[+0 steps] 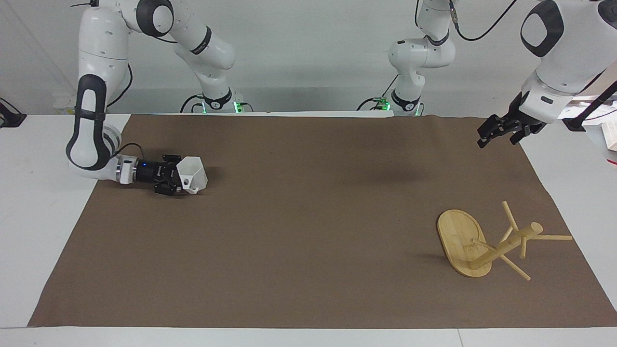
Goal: Hang cup on rack
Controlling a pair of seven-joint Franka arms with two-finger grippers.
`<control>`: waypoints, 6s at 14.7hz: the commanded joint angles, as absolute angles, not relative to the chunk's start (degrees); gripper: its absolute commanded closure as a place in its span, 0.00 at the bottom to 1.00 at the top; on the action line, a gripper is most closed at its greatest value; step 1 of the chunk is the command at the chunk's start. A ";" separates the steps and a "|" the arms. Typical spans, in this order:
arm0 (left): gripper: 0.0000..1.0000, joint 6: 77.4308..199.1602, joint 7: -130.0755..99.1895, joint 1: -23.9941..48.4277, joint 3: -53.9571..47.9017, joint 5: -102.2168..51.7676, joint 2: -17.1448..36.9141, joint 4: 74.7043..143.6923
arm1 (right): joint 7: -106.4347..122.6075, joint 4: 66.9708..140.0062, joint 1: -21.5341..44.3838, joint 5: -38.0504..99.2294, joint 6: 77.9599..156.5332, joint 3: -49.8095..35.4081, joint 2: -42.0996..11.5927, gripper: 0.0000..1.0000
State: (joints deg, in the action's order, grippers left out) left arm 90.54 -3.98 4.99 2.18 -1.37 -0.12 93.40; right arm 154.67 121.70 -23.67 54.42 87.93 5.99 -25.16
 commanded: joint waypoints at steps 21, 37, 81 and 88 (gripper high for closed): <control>0.00 91.49 -13.32 14.21 2.20 -1.49 -1.58 94.66 | 141.96 122.00 -2.14 73.27 92.88 5.54 -18.90 0.91; 0.00 94.91 -52.20 42.27 2.29 -3.43 14.41 79.37 | 122.43 119.79 27.51 95.36 127.26 5.45 -10.72 0.91; 1.00 109.25 -53.97 39.22 3.60 -7.50 15.91 87.45 | 127.09 124.54 12.42 84.50 111.21 5.89 -7.74 0.00; 1.00 112.57 -65.56 34.03 5.10 12.91 14.07 93.33 | 113.84 112.71 -4.81 51.46 94.42 5.98 -5.18 0.00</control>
